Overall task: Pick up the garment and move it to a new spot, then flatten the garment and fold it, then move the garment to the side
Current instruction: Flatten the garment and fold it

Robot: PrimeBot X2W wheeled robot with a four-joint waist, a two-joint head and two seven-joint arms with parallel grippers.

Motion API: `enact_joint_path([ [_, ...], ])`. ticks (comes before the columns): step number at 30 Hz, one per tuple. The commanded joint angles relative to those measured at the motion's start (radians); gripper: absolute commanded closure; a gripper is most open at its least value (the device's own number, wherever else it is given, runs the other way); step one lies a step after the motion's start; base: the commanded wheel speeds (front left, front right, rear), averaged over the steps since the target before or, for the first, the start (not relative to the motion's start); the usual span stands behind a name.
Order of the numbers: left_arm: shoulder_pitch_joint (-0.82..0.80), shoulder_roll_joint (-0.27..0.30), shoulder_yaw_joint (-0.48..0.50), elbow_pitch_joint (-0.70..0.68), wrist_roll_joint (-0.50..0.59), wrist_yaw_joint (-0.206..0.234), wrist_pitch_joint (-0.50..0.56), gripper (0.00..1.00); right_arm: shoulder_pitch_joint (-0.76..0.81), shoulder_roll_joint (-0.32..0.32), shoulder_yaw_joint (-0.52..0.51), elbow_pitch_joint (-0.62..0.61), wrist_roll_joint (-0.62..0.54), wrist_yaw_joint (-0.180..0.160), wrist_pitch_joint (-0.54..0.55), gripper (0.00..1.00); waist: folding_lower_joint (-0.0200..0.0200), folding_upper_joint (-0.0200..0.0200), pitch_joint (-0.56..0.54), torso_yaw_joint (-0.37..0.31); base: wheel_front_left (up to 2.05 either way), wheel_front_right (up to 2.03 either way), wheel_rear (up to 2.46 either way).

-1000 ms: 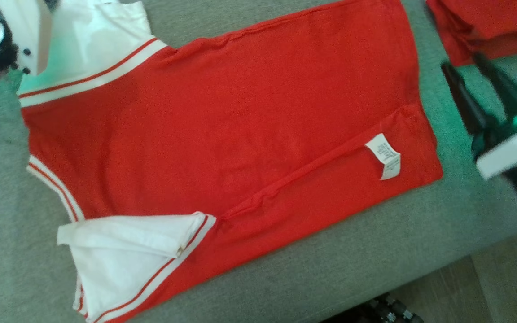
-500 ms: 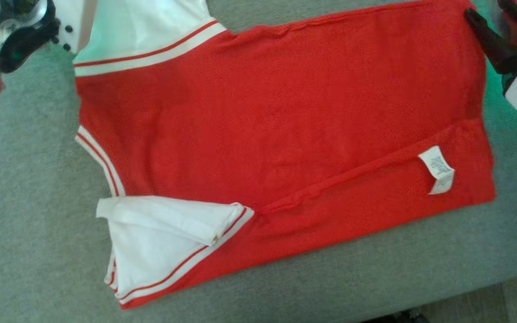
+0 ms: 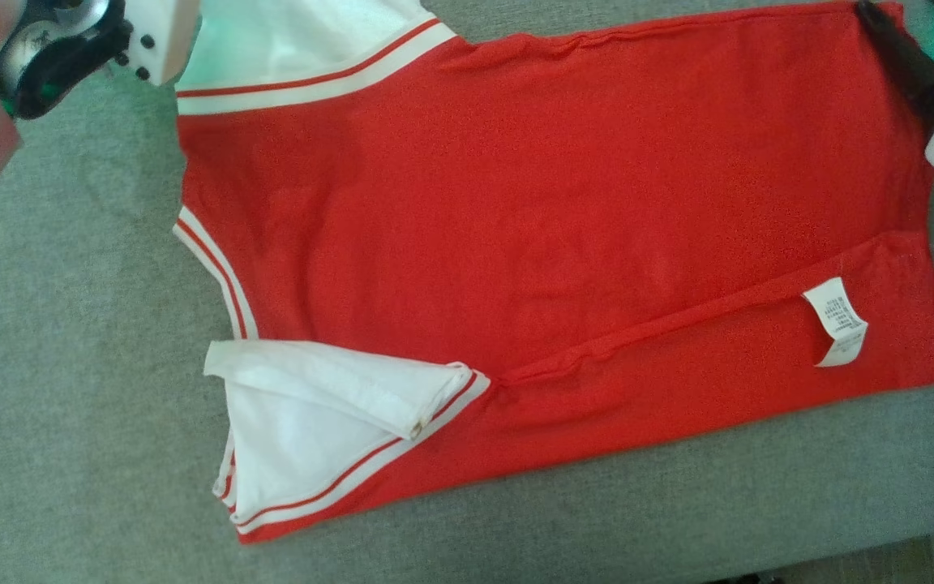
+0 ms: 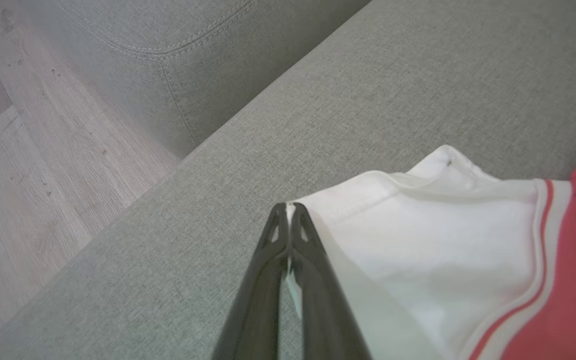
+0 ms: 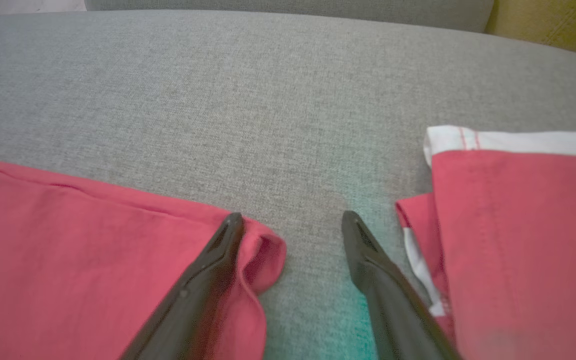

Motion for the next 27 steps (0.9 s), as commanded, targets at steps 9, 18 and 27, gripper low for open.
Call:
enact_joint_path([
  [9, -0.073, 0.038, -0.001, -0.005, -0.047, 0.002, -0.031, 1.0, -0.008, -0.04, 0.08, 0.001, 0.07, -0.001, 0.032, 1.0, -0.0001, 0.0, -0.004, 0.015, 0.0, 0.0, 0.0],
  [18, -0.087, 0.042, -0.021, -0.002, -0.035, 0.002, -0.142, 1.0, -0.05, -0.066, 0.098, -0.023, 0.115, -0.001, -0.046, 1.0, -0.0001, 0.0, -0.024, 0.026, 0.0, 0.0, 0.0],
  [27, -0.148, 0.024, -0.016, 0.074, 0.024, 0.002, -0.386, 1.0, -0.092, -0.094, 0.052, -0.039, 0.179, -0.001, -0.205, 1.0, -0.0001, 0.0, -0.061, 0.039, 0.0, 0.0, 0.0],
])
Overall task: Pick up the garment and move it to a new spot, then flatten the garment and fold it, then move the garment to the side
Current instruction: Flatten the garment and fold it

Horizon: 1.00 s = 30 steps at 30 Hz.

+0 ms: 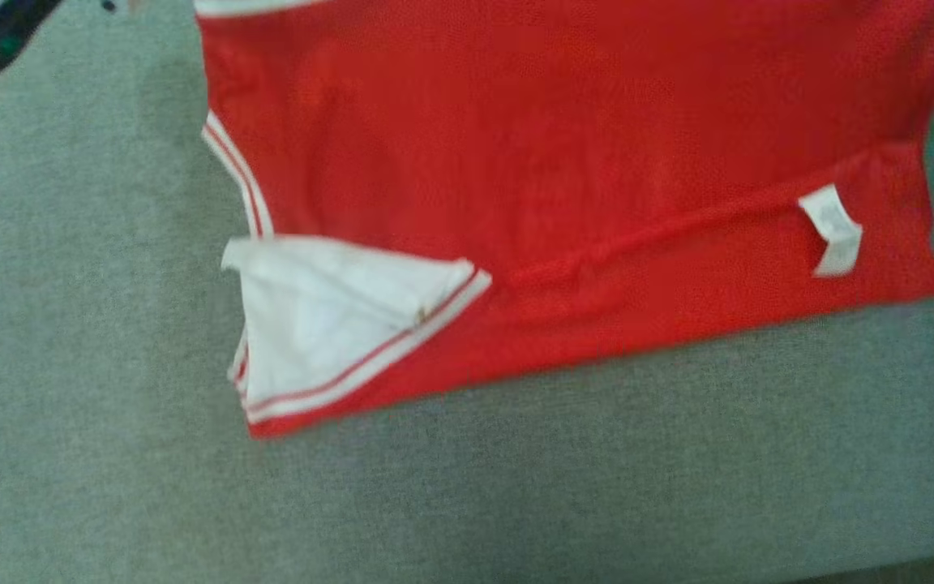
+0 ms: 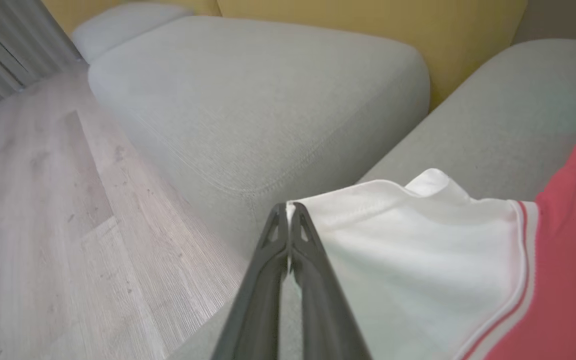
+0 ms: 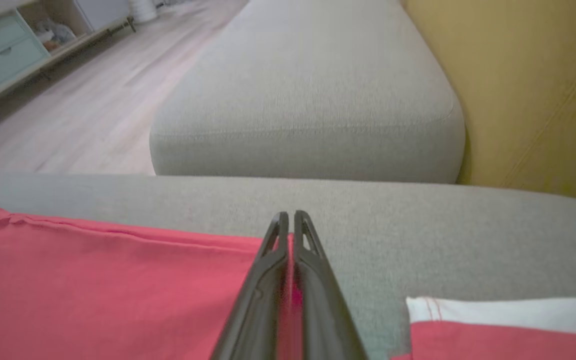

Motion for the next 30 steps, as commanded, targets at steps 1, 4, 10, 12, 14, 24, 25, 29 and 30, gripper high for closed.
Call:
enact_joint_path([
  [1, -0.072, 0.023, 0.05, 0.007, 0.006, 0.002, -0.037, 1.0, 0.004, -0.051, -0.015, -0.016, 0.011, -0.001, -0.035, 1.0, 0.0, 0.0, -0.013, 0.005, 0.0, 0.0, 0.0],
  [4, -0.063, 0.021, 0.049, 0.01, -0.021, 0.002, -0.062, 1.0, 0.017, -0.059, -0.013, -0.026, 0.035, -0.001, -0.062, 1.0, 0.0, 0.0, -0.03, 0.012, 0.0, 0.0, 0.0],
  [10, 0.012, 0.081, 0.036, -0.097, -0.061, 0.002, -0.054, 1.0, 0.075, -0.078, 0.013, -0.047, 0.07, -0.001, -0.097, 1.0, 0.0, 0.0, -0.058, 0.021, 0.0, 0.0, 0.0],
  [12, 0.05, 0.116, 0.035, -0.151, -0.073, 0.002, -0.059, 1.0, 0.097, -0.086, 0.018, -0.053, 0.081, -0.001, -0.112, 1.0, 0.0, 0.0, -0.065, 0.026, 0.0, 0.0, 0.0],
  [14, 0.099, 0.149, 0.034, -0.206, -0.086, 0.006, -0.065, 1.0, 0.121, -0.096, 0.024, -0.059, 0.089, -0.001, -0.126, 1.0, 0.0, 0.0, -0.073, 0.033, 0.0, 0.0, 0.0],
  [24, 0.358, 0.306, 0.031, -0.554, -0.121, 0.148, -0.102, 1.0, 0.257, -0.13, 0.042, -0.075, 0.117, -0.001, -0.17, 1.0, 0.0, 0.0, -0.118, 0.057, 0.0, 0.0, 0.0],
  [25, 0.378, 0.321, 0.031, -0.586, -0.121, 0.166, -0.106, 1.0, 0.272, -0.135, 0.039, -0.076, 0.121, -0.001, -0.173, 1.0, 0.0, 0.0, -0.123, 0.06, 0.0, 0.0, 0.0],
  [29, 0.429, 0.362, 0.03, -0.67, -0.12, 0.215, -0.12, 1.0, 0.312, -0.147, 0.03, -0.083, 0.127, -0.001, -0.179, 1.0, 0.0, 0.0, -0.133, 0.064, 0.0, 0.0, 0.0],
  [30, 0.445, 0.373, 0.03, -0.695, -0.121, 0.231, -0.125, 1.0, 0.324, -0.149, 0.027, -0.086, 0.126, -0.001, -0.18, 1.0, 0.0, 0.0, -0.135, 0.065, 0.0, 0.0, 0.0],
])
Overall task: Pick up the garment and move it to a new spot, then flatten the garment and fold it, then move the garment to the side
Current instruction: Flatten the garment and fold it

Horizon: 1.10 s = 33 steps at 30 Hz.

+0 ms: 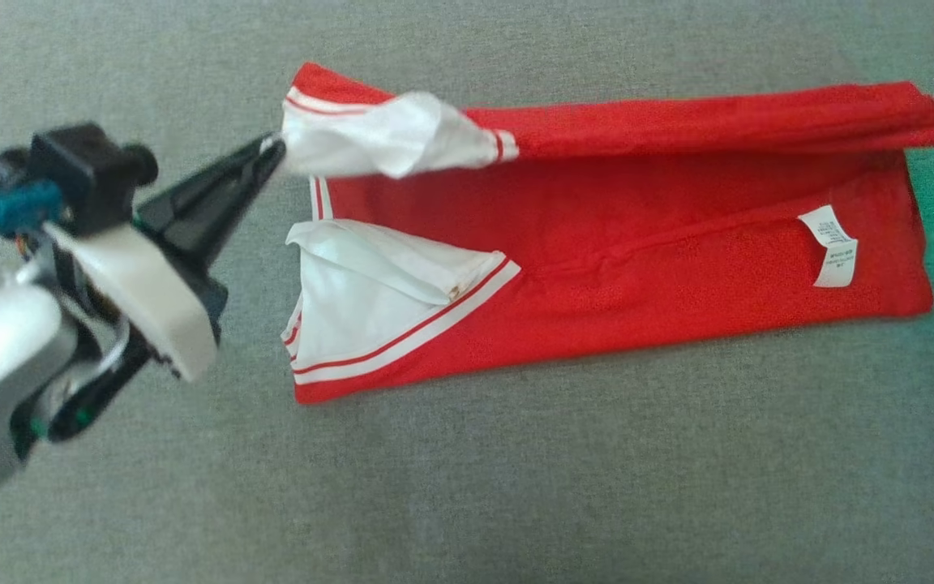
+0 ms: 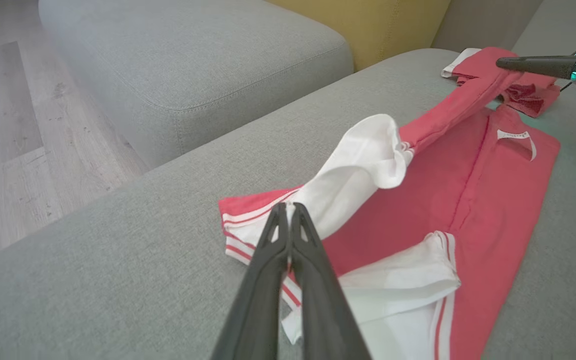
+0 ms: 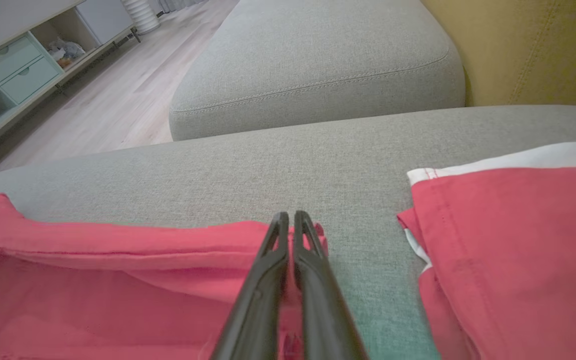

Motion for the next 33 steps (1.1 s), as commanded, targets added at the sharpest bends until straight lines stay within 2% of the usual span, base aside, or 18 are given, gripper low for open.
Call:
enact_joint_path([
  [1, -0.008, 0.052, 0.049, -0.031, -0.004, 0.014, -0.011, 1.0, 0.039, -0.053, -0.015, -0.013, 0.004, -0.001, -0.013, 1.0, 0.0001, -0.0001, -0.003, 0.0, 0.0, 0.0, 0.0],
  [4, 0.063, 0.076, 0.049, -0.108, -0.013, 0.066, -0.029, 1.0, 0.082, -0.058, -0.032, -0.025, -0.006, -0.001, -0.015, 1.0, 0.0001, -0.0001, -0.008, -0.001, 0.0, 0.0, 0.0],
  [7, 0.115, 0.078, 0.048, -0.147, -0.017, 0.092, -0.043, 1.0, 0.119, -0.059, -0.06, -0.031, -0.019, -0.001, -0.015, 1.0, 0.0001, -0.0001, -0.01, 0.005, 0.0, 0.0, 0.0],
  [12, 0.186, 0.067, 0.048, -0.162, -0.005, 0.118, -0.06, 1.0, 0.2, -0.062, -0.109, -0.05, -0.035, -0.001, -0.016, 1.0, 0.0001, -0.0001, -0.017, 0.017, 0.0, 0.0, 0.0],
  [18, 0.254, 0.021, 0.047, -0.132, -0.012, 0.123, -0.092, 1.0, 0.283, -0.053, -0.158, -0.053, -0.066, -0.001, -0.016, 1.0, 0.0001, -0.0001, -0.031, 0.025, 0.0, 0.0, 0.0],
  [19, 0.263, 0.01, 0.047, -0.125, -0.018, 0.122, -0.102, 0.86, 0.29, -0.046, -0.165, -0.047, -0.076, -0.001, -0.016, 0.82, 0.0001, -0.0001, -0.034, 0.025, 0.0, 0.0, 0.0],
  [20, 0.271, -0.001, 0.047, -0.118, -0.025, 0.122, -0.11, 0.33, 0.296, -0.037, -0.171, -0.037, -0.088, -0.001, -0.016, 0.42, 0.0001, -0.0001, -0.036, 0.025, 0.0, 0.0, 0.0],
  [21, 0.279, -0.012, 0.049, -0.111, -0.032, 0.123, -0.119, 0.0, 0.297, -0.028, -0.179, -0.021, -0.107, -0.001, -0.016, 0.04, 0.0001, -0.0001, -0.038, 0.025, 0.0, 0.0, 0.0],
  [22, 0.287, -0.024, 0.052, -0.103, -0.035, 0.127, -0.134, 0.0, 0.299, -0.014, -0.189, -0.008, -0.124, -0.001, -0.016, 0.0, 0.0001, -0.0001, -0.04, 0.024, 0.0, 0.0, 0.0],
  [25, 0.315, -0.066, 0.065, -0.066, -0.031, 0.16, -0.201, 0.0, 0.318, 0.043, -0.254, 0.022, -0.158, -0.001, -0.016, 0.0, 0.0001, -0.0001, -0.055, 0.021, 0.0, 0.0, 0.0],
  [29, 0.379, -0.15, 0.126, -0.003, -0.005, 0.26, -0.282, 0.0, 0.383, 0.128, -0.426, 0.048, -0.222, -0.001, -0.016, 0.0, 0.0001, -0.0001, -0.081, 0.019, 0.0, 0.0, 0.0],
  [31, 0.426, -0.202, 0.192, 0.026, 0.025, 0.314, -0.293, 0.0, 0.435, 0.169, -0.524, 0.053, -0.273, -0.001, -0.016, 0.0, 0.0001, -0.0001, -0.097, 0.021, 0.0, 0.0, 0.0],
  [33, 0.485, -0.262, 0.295, 0.034, 0.104, 0.358, -0.294, 0.0, 0.492, 0.214, -0.629, 0.056, -0.325, -0.001, -0.016, 0.0, 0.0001, -0.0001, -0.111, 0.026, 0.0, 0.0, 0.0],
])
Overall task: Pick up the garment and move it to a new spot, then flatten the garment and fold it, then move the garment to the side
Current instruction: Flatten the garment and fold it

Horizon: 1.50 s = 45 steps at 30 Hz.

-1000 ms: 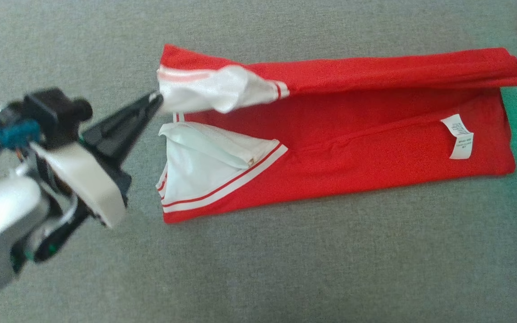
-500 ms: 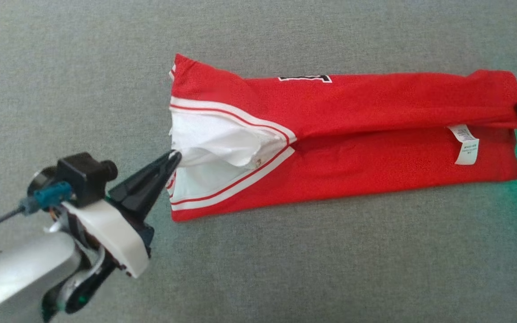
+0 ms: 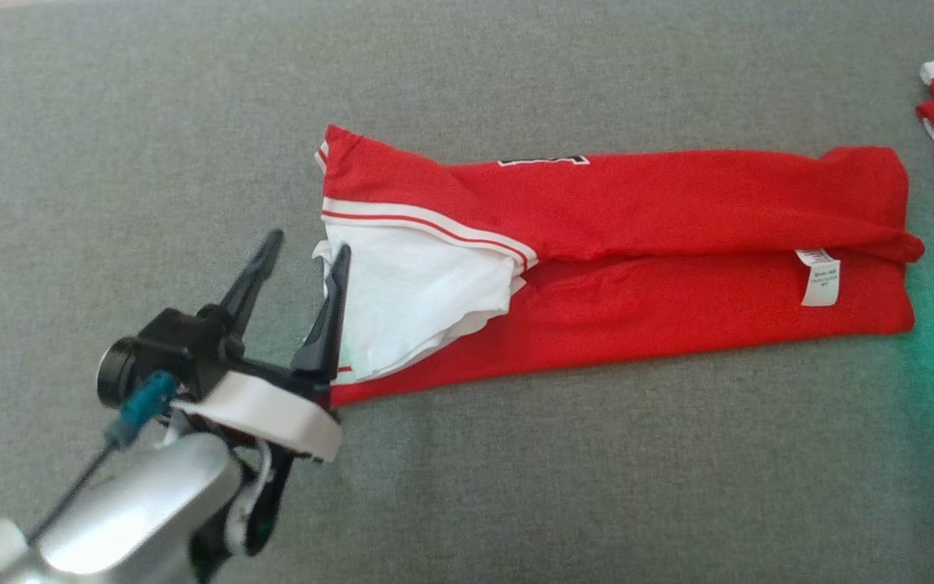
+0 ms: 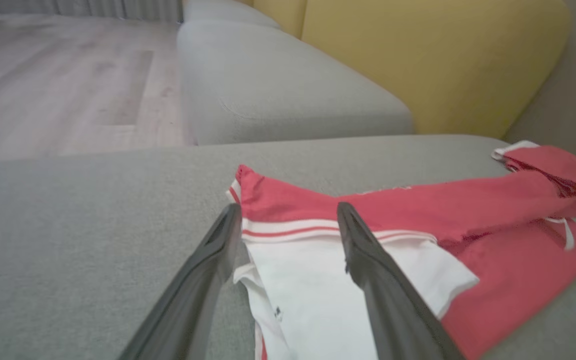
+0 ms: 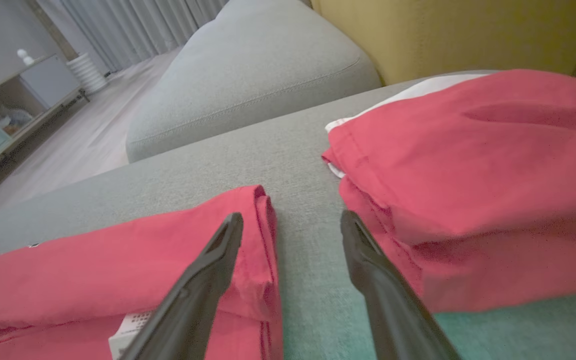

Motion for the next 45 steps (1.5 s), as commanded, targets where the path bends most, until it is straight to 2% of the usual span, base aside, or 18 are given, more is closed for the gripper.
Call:
enact_joint_path([
  [1, 0.054, -0.029, 0.147, -0.017, 0.097, 0.04, -0.012, 0.0, 0.081, 0.009, -0.083, -0.013, -0.064, -0.001, -0.012, 0.0, 0.0, -0.0001, -0.018, 0.009, 0.0, 0.0, 0.0],
  [4, 0.164, -0.112, 0.282, -0.022, 0.237, 0.076, -0.012, 0.0, 0.147, 0.069, -0.185, -0.024, -0.142, -0.001, -0.012, 0.0, 0.0, -0.0001, -0.03, 0.023, 0.0, 0.0, 0.0],
  [7, 0.26, -0.192, 0.389, -0.033, 0.356, 0.083, -0.012, 0.0, 0.178, 0.116, -0.258, -0.026, -0.196, -0.001, -0.012, 0.0, 0.0, -0.0001, -0.036, 0.045, 0.0, 0.0, 0.0],
  [8, 0.26, -0.192, 0.389, -0.033, 0.356, 0.083, -0.012, 0.0, 0.178, 0.116, -0.258, -0.026, -0.196, -0.001, -0.012, 0.0, 0.0, -0.0001, -0.036, 0.045, 0.0, 0.0, 0.0],
  [9, 0.287, -0.217, 0.419, -0.035, 0.394, 0.082, -0.012, 0.0, 0.179, 0.126, -0.274, -0.021, -0.211, -0.001, -0.012, 0.0, 0.0, -0.0001, -0.036, 0.054, 0.0, 0.0, 0.0],
  [12, 0.351, -0.291, 0.479, -0.038, 0.493, 0.056, -0.012, 0.0, 0.166, 0.154, -0.32, 0.014, -0.248, -0.001, -0.012, 0.0, 0.0, -0.0001, -0.039, 0.089, 0.0, 0.0, 0.0],
  [15, 0.401, -0.356, 0.513, -0.029, 0.555, 0.013, -0.012, 0.0, 0.135, 0.175, -0.361, 0.096, -0.281, -0.001, -0.003, 0.0, 0.0, -0.0001, -0.043, 0.122, 0.0, 0.0, 0.0],
  [20, 0.443, -0.432, 0.557, 0.004, 0.625, -0.062, -0.012, 0.0, 0.102, 0.216, -0.382, 0.224, -0.328, -0.001, 0.047, 0.0, 0.0, -0.0001, -0.053, 0.165, 0.0, 0.0, 0.0],
  [21, 0.449, -0.443, 0.568, 0.009, 0.635, -0.074, -0.012, 0.0, 0.103, 0.228, -0.38, 0.237, -0.331, -0.001, 0.059, 0.1, 0.0, -0.0001, -0.056, 0.169, 0.0, 0.0, 0.0],
  [22, 0.455, -0.454, 0.581, 0.011, 0.645, -0.085, -0.012, 0.0, 0.105, 0.237, -0.38, 0.245, -0.332, -0.001, 0.066, 0.39, 0.0, -0.0001, -0.057, 0.171, 0.0, 0.0, 0.0],
  [23, 0.461, -0.462, 0.593, 0.014, 0.654, -0.096, -0.012, 0.0, 0.107, 0.244, -0.381, 0.251, -0.332, -0.001, 0.069, 0.84, 0.0, -0.0001, -0.059, 0.172, 0.0, 0.0, 0.0],
  [24, 0.467, -0.47, 0.606, 0.016, 0.664, -0.106, -0.012, 0.0, 0.11, 0.252, -0.383, 0.255, -0.33, -0.001, 0.071, 1.0, 0.0, -0.0001, -0.061, 0.171, 0.0, 0.0, 0.0],
  [28, 0.494, -0.495, 0.655, 0.019, 0.698, -0.138, -0.012, 0.0, 0.125, 0.278, -0.391, 0.245, -0.324, -0.001, 0.063, 1.0, 0.0, -0.0001, -0.068, 0.152, 0.0, 0.0, 0.0],
  [33, 0.512, -0.52, 0.698, 0.024, 0.733, -0.183, -0.012, 0.0, 0.135, 0.275, -0.414, 0.214, -0.328, -0.001, 0.033, 1.0, 0.0, -0.0001, -0.073, 0.115, 0.0, 0.0, 0.0],
  [40, 0.522, -0.539, 0.741, 0.039, 0.776, -0.227, -0.012, 0.0, 0.113, 0.186, -0.468, 0.124, -0.337, -0.001, 0.051, 1.0, 0.0, -0.0001, -0.076, 0.06, 0.0, 0.0, 0.0],
  [45, 0.526, -0.547, 0.766, 0.05, 0.794, -0.249, -0.012, 0.0, 0.109, 0.146, -0.518, -0.063, -0.313, -0.001, 0.154, 1.0, 0.0, -0.0001, -0.077, 0.032, 0.0, 0.0, 0.0],
])
